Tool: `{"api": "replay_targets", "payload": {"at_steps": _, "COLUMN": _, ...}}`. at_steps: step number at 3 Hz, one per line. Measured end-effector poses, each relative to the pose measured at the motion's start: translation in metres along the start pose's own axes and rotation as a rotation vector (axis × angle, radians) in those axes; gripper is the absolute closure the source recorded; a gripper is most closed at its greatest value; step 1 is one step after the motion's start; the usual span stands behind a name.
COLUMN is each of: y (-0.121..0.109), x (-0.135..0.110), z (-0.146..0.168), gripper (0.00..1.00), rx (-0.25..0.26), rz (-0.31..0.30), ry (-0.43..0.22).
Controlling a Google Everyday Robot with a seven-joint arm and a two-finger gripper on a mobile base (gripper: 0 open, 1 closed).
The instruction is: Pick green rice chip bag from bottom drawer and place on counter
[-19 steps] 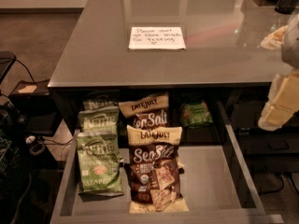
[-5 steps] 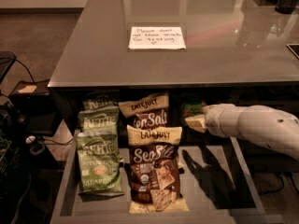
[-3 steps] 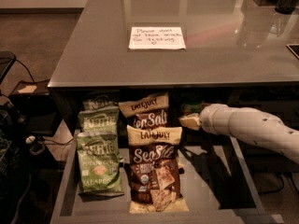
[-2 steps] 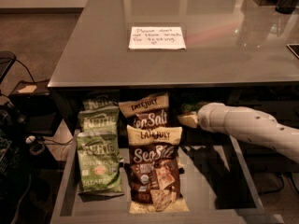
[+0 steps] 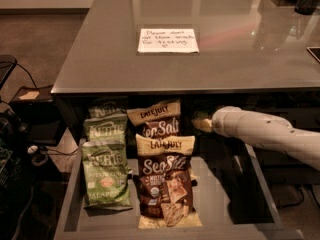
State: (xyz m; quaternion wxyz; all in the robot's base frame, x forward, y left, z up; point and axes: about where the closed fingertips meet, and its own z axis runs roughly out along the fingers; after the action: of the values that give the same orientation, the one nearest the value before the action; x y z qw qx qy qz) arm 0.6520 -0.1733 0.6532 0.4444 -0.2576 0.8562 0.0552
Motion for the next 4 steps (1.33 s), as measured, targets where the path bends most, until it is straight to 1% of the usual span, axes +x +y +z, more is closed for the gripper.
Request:
{"api": "replay_targets", "payload": {"at_steps": 1, "y": -0.013, "x": -0.002, "z": 0.003, "gripper": 0.23, "rx": 0.035, "rz": 0.001, "ry": -0.003}}
{"api": "replay_targets", "payload": {"at_steps": 2, "y": -0.023, "x": 0.002, "z": 0.011, "gripper": 0.22, "rx": 0.057, "rz": 0.012, "ry": 0.011}}
{"api": "replay_targets", "payload": {"at_steps": 3, "y": -0.026, "x": 0.007, "z": 0.018, "gripper": 0.22, "rx": 0.064, "rz": 0.022, "ry": 0.026}}
{"api": "replay_targets", "payload": {"at_steps": 4, "y": -0.023, "x": 0.016, "z": 0.030, "gripper": 0.22, "rx": 0.056, "rz": 0.033, "ry": 0.054}}
